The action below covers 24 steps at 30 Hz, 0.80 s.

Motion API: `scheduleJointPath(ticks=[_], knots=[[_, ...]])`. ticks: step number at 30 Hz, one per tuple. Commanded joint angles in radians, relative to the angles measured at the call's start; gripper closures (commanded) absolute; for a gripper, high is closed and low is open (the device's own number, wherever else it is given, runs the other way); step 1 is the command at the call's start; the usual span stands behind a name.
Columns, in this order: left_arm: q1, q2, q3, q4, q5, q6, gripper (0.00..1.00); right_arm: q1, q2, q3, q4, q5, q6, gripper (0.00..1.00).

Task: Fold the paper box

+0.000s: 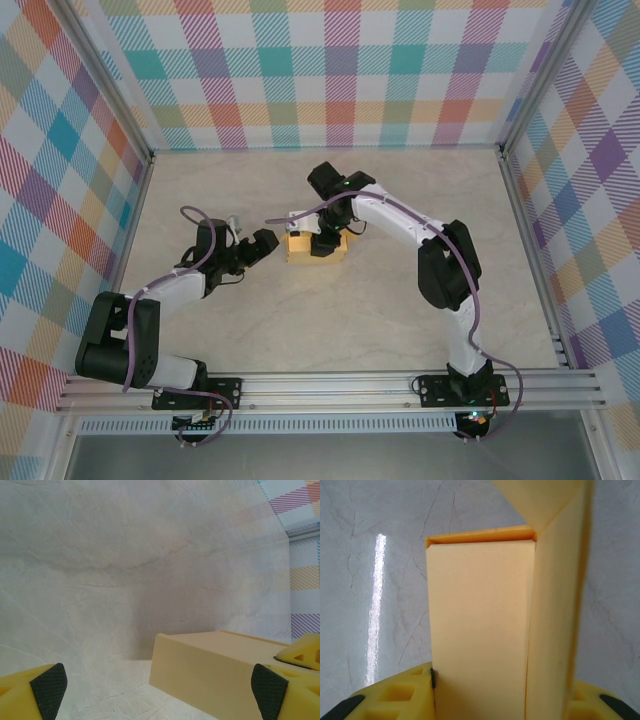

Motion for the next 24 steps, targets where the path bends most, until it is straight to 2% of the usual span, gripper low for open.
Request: scheduleJointPath(ticks=[1,6,11,14,18,24], knots=[[-0.004,0.004,0.028,0.045,0.024,-0.024,0.02,0.005,0.028,0.018,-0.036,-0.004,-0.031,0.62],[-0.005,0.001,0.033,0.077,0.095,-0.056,0.02,0.009,0.057,0.047,-0.056,0.020,-0.024,0.62],[0.033,-0.053,-0.042,0.068,-0.027,-0.130,0.01,0.007,0.106,0.101,-0.111,0.062,0.005,0.62],[0.061,-0.065,-0.049,0.102,-0.033,-0.157,0.02,0.007,0.099,0.119,-0.156,0.086,0.018,0.63],[0.060,0.017,0.038,0.079,0.095,-0.124,0.08,0.000,0.079,0.138,-0.211,0.057,0.047,0.62],[0.020,0.083,0.099,0.038,0.128,-0.015,0.09,-0.011,0.120,0.160,-0.233,0.024,0.073,0.63]])
